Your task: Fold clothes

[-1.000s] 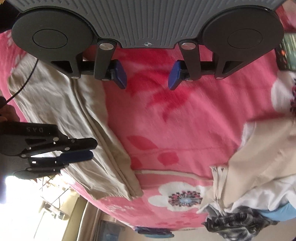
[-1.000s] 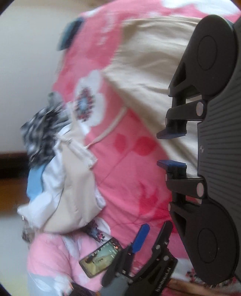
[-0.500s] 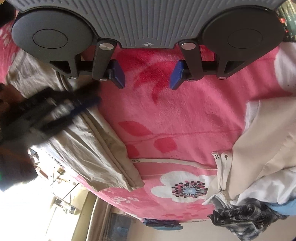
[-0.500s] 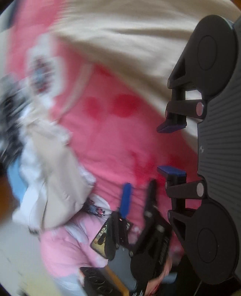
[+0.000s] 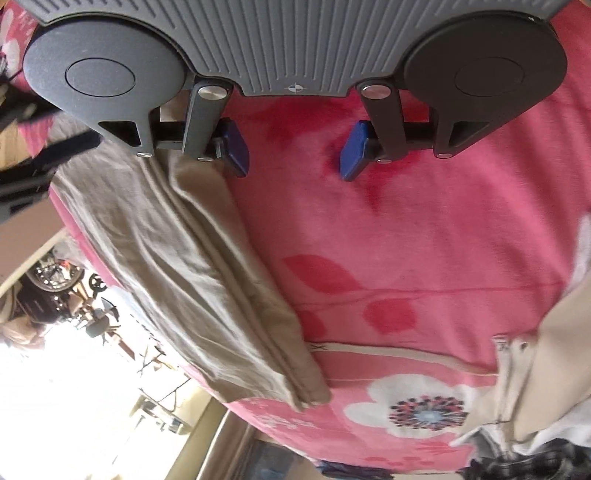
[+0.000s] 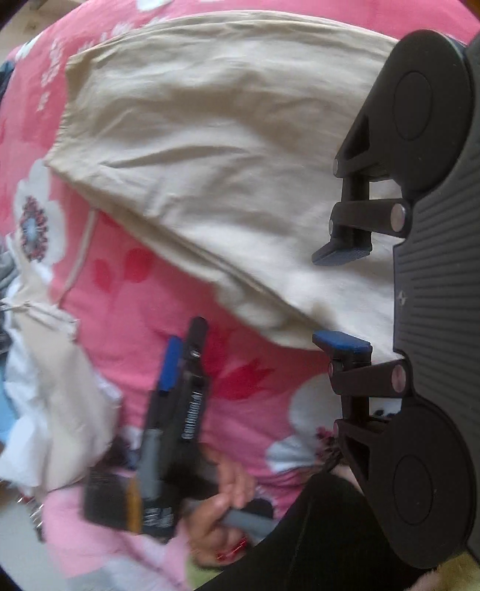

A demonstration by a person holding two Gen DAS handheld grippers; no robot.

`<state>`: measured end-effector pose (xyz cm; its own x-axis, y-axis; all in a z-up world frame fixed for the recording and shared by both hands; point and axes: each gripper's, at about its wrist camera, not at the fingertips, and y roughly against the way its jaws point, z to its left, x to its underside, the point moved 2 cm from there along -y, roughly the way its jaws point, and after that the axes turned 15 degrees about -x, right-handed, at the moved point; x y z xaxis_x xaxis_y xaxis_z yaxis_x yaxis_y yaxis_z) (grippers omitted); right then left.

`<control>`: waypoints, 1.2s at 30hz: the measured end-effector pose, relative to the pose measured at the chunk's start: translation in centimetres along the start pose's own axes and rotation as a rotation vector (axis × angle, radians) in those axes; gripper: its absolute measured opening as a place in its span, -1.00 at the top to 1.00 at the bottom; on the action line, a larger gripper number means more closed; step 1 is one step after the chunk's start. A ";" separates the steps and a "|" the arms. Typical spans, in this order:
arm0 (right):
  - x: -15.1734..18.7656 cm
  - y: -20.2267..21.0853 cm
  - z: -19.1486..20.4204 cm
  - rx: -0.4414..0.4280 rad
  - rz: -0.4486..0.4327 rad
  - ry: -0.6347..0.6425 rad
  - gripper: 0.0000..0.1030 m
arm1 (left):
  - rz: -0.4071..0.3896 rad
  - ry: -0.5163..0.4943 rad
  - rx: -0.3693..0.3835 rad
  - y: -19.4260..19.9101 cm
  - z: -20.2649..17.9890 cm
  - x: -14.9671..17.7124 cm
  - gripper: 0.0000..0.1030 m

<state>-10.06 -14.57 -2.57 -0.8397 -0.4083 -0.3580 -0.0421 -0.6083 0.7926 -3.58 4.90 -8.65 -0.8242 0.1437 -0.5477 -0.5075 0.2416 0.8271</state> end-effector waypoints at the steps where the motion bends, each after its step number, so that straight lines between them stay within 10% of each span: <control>1: 0.3 -0.5 0.3 0.016 -0.009 0.002 0.19 | 0.008 0.010 0.002 0.1 -0.1 0.0 -0.06; 13: -1.0 -4.0 1.3 0.204 -0.033 0.002 0.20 | -0.010 0.028 0.009 2.5 -1.0 0.5 -0.05; 18: -0.3 -3.5 1.2 0.216 -0.053 -0.037 0.59 | -0.021 0.003 0.088 2.9 -1.8 0.8 -0.03; 31: -1.4 -5.0 2.5 0.284 -0.015 0.025 0.22 | 0.015 0.028 0.134 2.4 -1.6 1.2 0.07; 36: -0.7 -3.7 1.1 0.236 -0.051 -0.071 0.84 | 0.038 -0.003 0.172 2.1 -1.9 1.5 0.17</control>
<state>-9.87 -11.31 -4.66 -0.8686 -0.3277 -0.3716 -0.2036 -0.4477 0.8707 -6.35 3.84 -7.56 -0.8411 0.1582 -0.5172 -0.4255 0.3967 0.8134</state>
